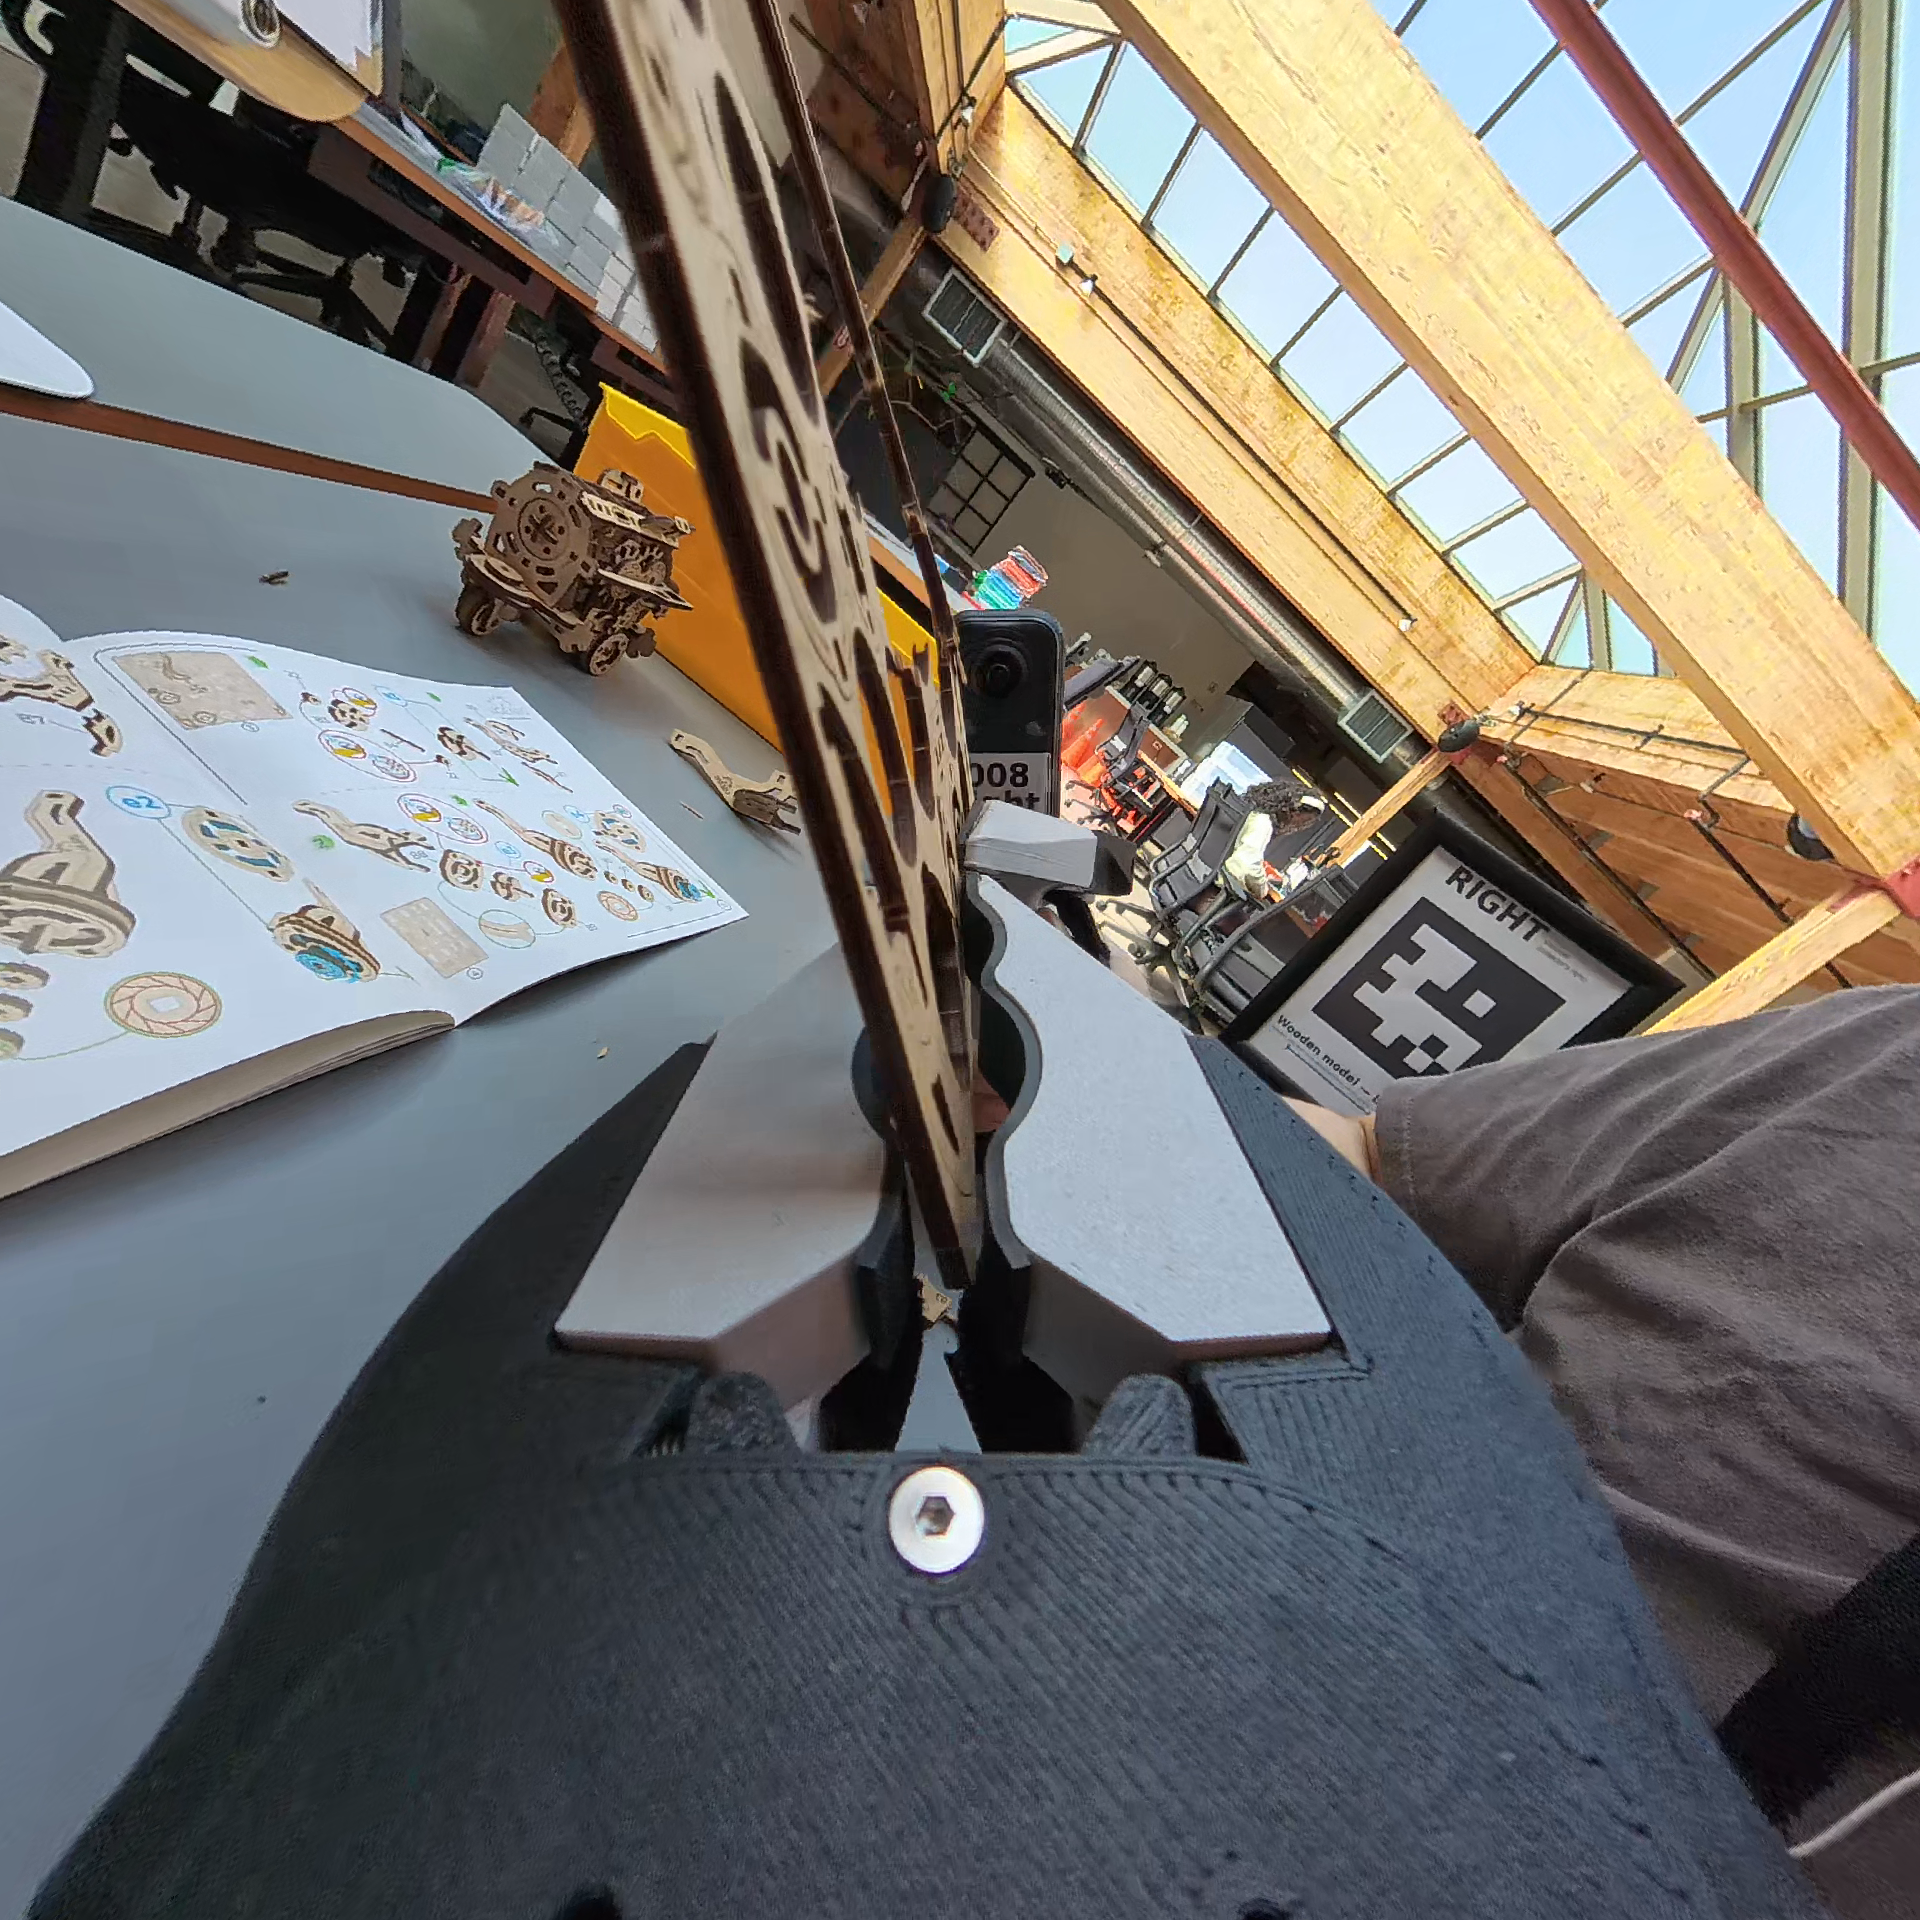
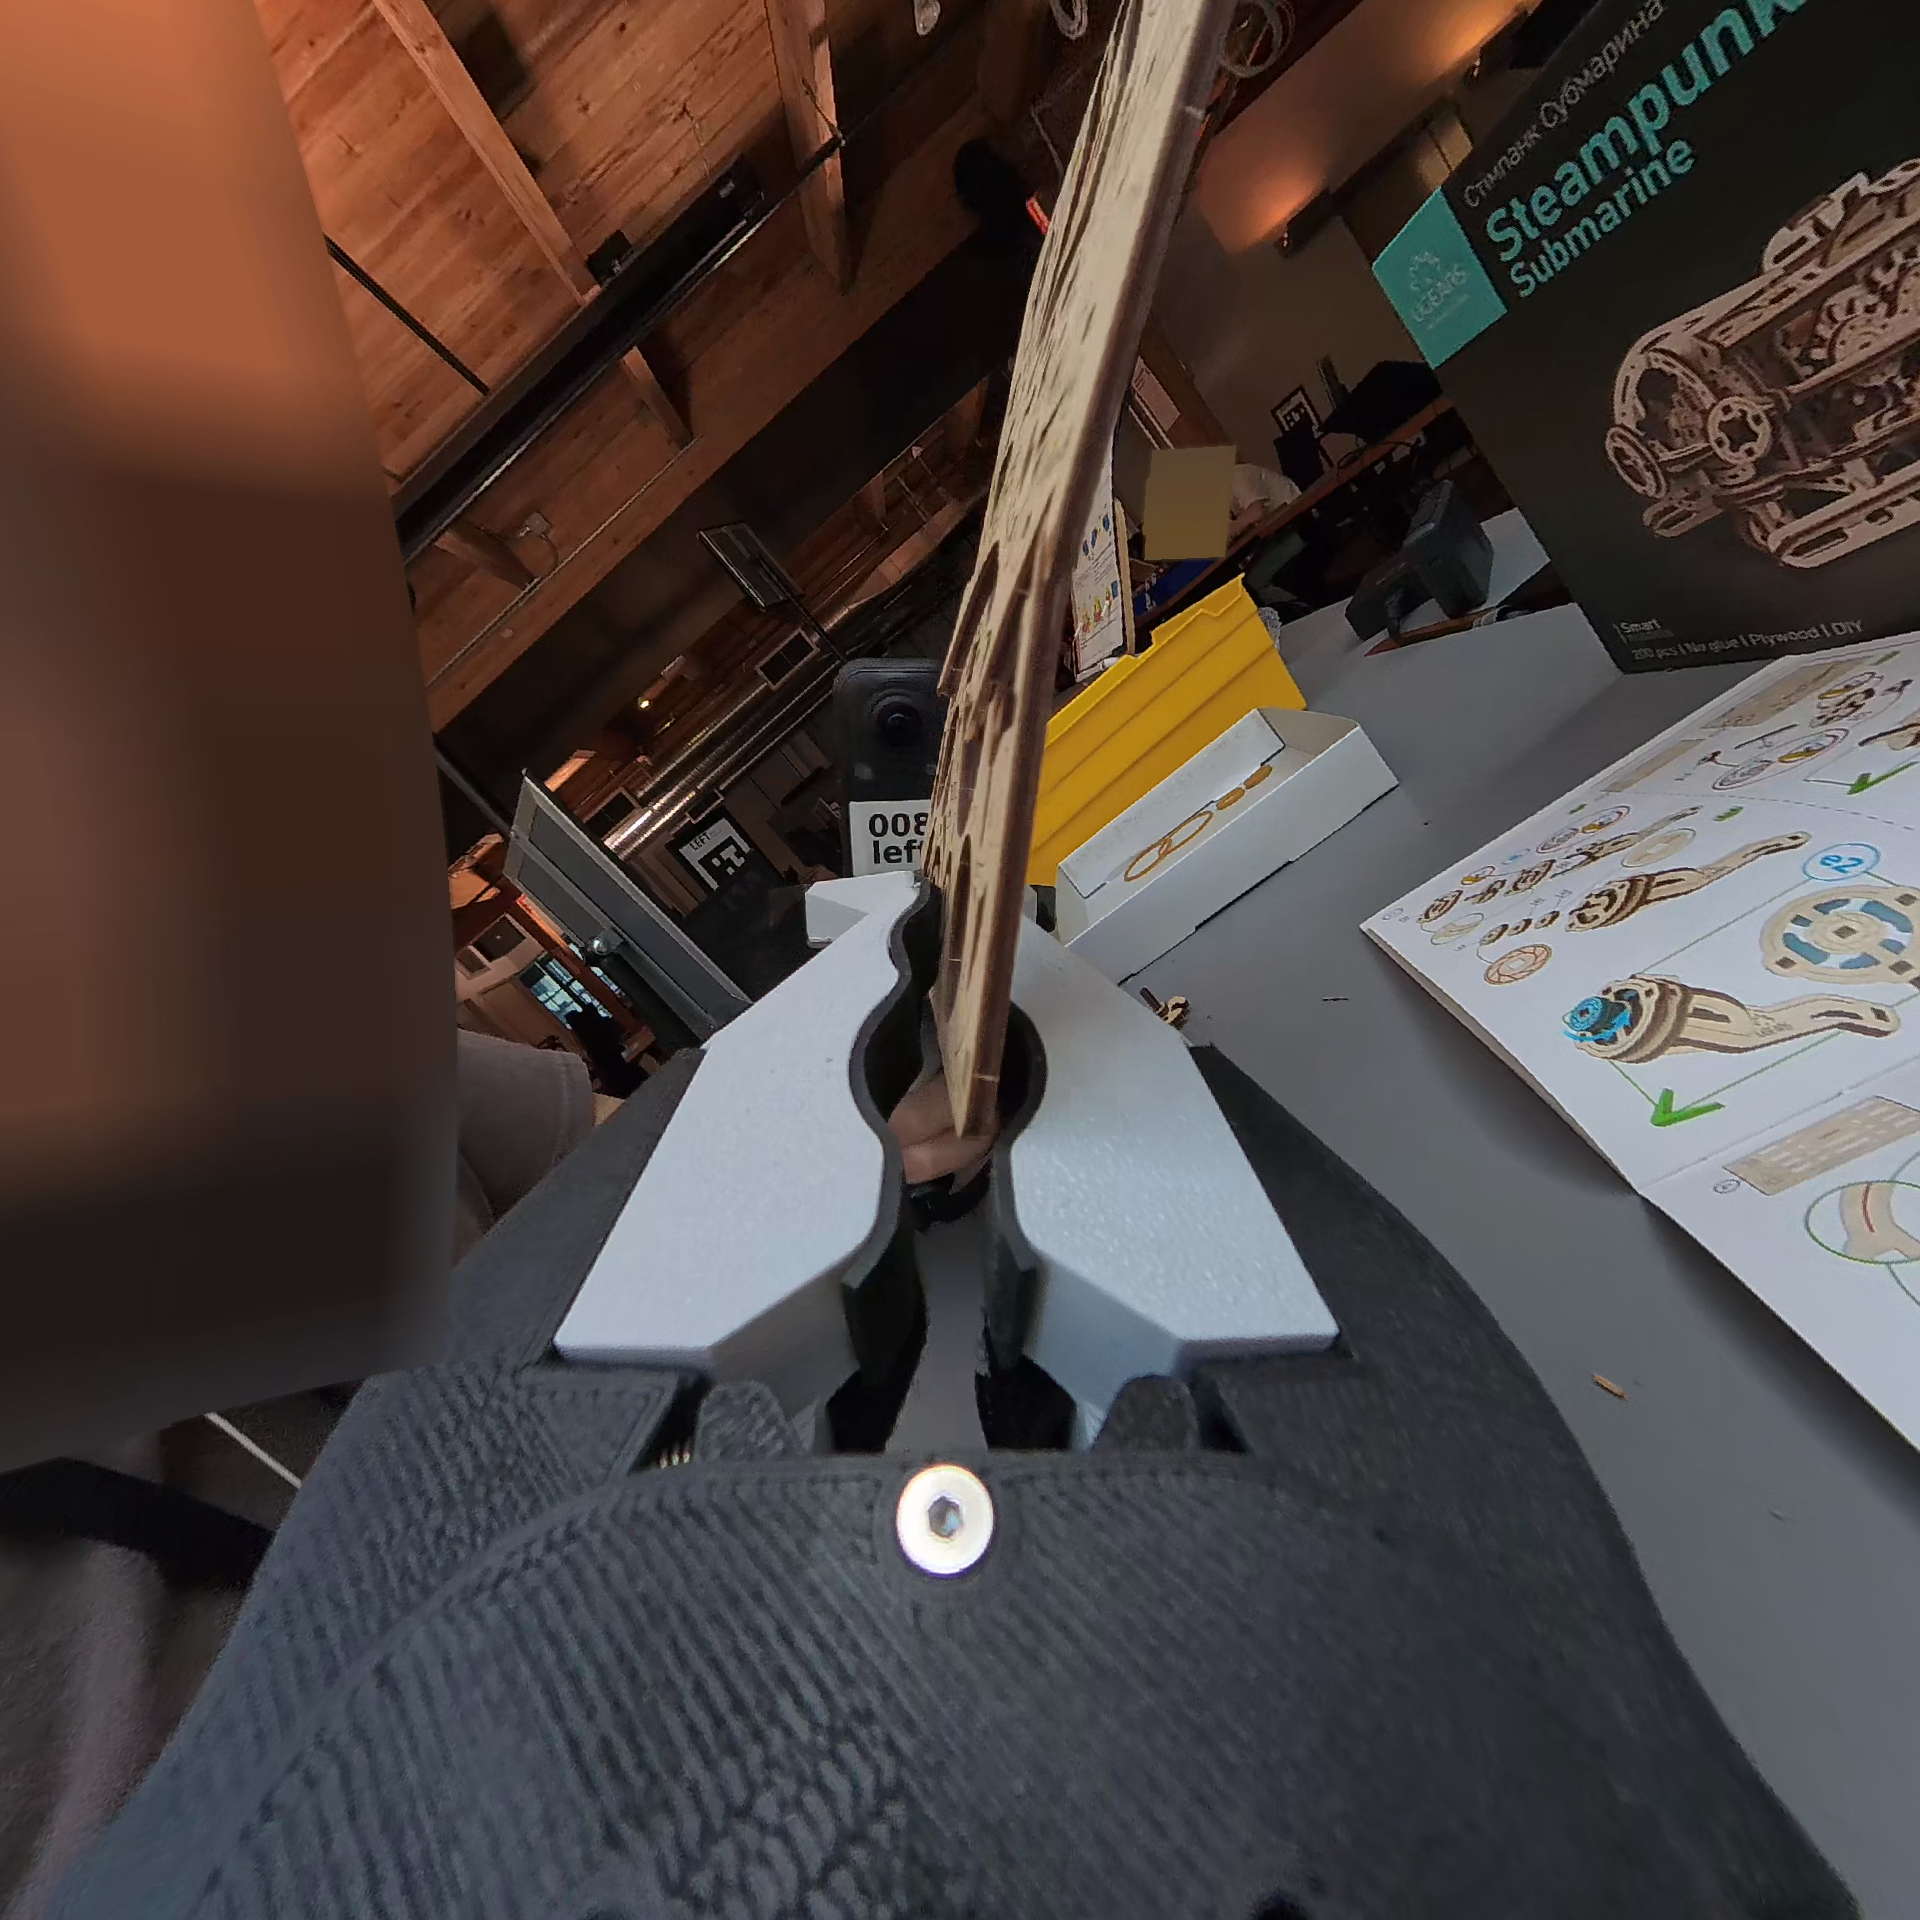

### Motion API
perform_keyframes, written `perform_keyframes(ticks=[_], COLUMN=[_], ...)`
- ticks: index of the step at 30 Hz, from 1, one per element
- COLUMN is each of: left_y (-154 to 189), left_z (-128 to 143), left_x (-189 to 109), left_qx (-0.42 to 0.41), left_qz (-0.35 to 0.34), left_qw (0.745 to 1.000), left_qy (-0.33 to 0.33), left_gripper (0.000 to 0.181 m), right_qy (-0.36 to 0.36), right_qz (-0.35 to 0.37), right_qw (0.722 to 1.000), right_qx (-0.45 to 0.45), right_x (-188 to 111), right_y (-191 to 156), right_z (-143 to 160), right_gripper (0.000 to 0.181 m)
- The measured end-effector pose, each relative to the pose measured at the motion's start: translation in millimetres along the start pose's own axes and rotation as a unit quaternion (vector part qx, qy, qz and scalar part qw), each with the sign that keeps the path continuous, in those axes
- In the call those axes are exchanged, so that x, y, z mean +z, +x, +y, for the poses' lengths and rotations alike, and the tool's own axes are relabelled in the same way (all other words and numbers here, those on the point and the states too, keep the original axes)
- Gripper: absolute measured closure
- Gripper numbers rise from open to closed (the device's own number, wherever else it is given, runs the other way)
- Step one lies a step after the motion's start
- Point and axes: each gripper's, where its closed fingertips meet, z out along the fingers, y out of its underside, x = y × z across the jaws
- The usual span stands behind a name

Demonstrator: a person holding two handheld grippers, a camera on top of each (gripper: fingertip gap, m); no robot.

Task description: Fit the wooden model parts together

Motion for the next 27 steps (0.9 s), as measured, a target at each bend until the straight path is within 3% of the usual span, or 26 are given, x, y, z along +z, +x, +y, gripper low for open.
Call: perform_keyframes(ticks=[1, 6, 19, 27], left_y=[-1, -4, -12, 1], left_z=[0, 1, 3, -4], left_x=[0, 0, 0, -1], left_qx=[-0.003, -0.026, 0.003, -0.001], left_qz=[-0.004, -0.01, -0.043, 0.009], left_qw=[1.0, 1.0, 0.999, 0.999], left_qy=[0.001, 0.011, 0.005, 0.03], left_gripper=[0.181, 0.181, 0.181, 0.181], right_qy=[0.002, 0.001, 0.003, 0.016], right_qz=[-0.001, 0.014, 0.034, 0.002], right_qw=[1.0, 1.0, 0.999, 1.0], right_qx=[0.003, -0.005, 0.006, -0.017], right_x=[0, 0, 0, 2], right_y=[0, 4, 11, -3], right_z=[0, 0, 3, -4], right_gripper=[0.18, 0.179, 0.18, 0.181])
